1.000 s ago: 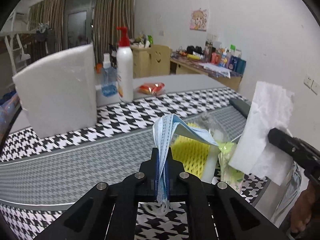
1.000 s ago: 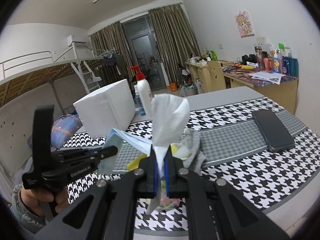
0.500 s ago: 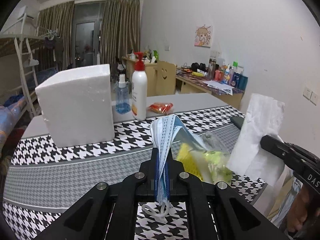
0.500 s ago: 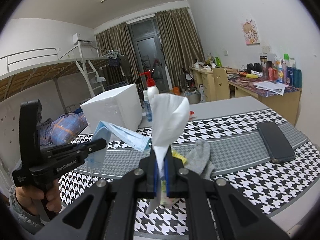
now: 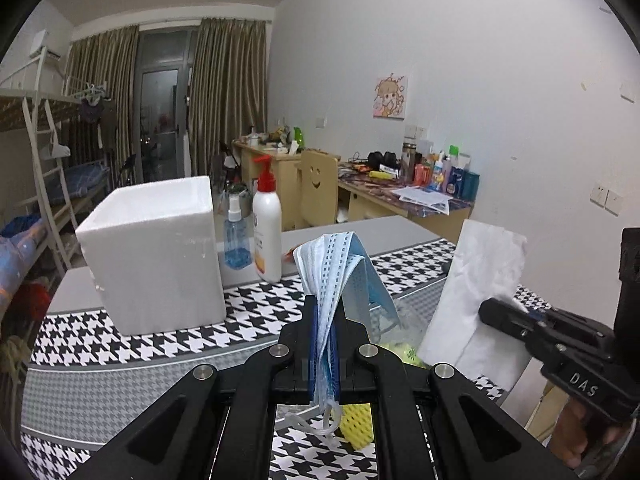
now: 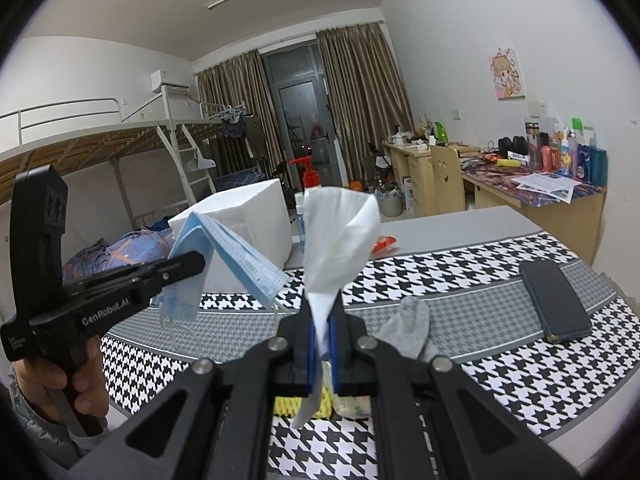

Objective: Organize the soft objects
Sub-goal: 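Carry the mask and tissue with both grippers toward the white foam box, then lower the blue mask into the foam box and open the left gripper, then lower the white tissue into the foam box and open the right gripper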

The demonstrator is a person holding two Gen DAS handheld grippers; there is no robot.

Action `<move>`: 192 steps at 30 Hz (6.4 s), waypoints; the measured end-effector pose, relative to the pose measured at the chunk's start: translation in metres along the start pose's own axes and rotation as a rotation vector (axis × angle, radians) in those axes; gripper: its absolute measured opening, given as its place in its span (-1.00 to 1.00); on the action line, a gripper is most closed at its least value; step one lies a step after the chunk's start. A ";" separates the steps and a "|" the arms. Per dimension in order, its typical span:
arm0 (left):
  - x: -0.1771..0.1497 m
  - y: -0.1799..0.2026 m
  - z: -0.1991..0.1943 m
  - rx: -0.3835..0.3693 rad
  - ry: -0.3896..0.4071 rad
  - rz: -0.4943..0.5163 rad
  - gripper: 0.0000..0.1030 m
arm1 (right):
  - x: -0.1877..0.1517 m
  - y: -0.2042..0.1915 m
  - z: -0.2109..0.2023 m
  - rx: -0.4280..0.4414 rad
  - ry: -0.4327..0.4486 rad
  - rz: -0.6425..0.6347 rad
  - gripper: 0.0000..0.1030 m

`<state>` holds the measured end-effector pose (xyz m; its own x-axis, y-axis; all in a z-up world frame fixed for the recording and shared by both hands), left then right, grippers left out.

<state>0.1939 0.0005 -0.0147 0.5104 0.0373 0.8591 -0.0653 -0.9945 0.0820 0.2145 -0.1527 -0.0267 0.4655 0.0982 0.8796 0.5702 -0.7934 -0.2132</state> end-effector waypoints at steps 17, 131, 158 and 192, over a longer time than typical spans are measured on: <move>0.026 -0.008 -0.022 0.016 0.078 -0.007 -0.89 | 0.020 -0.010 -0.003 -0.002 0.036 -0.041 -0.84; 0.121 -0.172 0.039 0.445 0.066 -0.132 -0.89 | 0.142 -0.124 0.133 0.144 0.006 -0.271 -0.84; 0.111 -0.205 0.110 0.384 -0.144 -0.169 -0.08 | 0.148 -0.123 0.148 0.127 -0.036 -0.252 -0.84; 0.093 -0.228 0.044 0.548 -0.048 -0.172 0.98 | 0.157 -0.146 0.186 0.160 -0.083 -0.283 -0.83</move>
<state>0.2937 0.2264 0.0246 0.5131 0.2116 0.8318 0.4696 -0.8804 -0.0657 0.3301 0.0901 0.0636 0.3233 0.3546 0.8773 0.7805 -0.6241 -0.0354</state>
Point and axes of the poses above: each gripper's, at about its wrist camera, not at the fingertips, and z roughly the way its jaws point, y to its right, x to its top, the point moved 4 cm from there along z, roughly the way its jaws point, and after that the axes turned 5 degrees about -y, right-handed, at the moved point
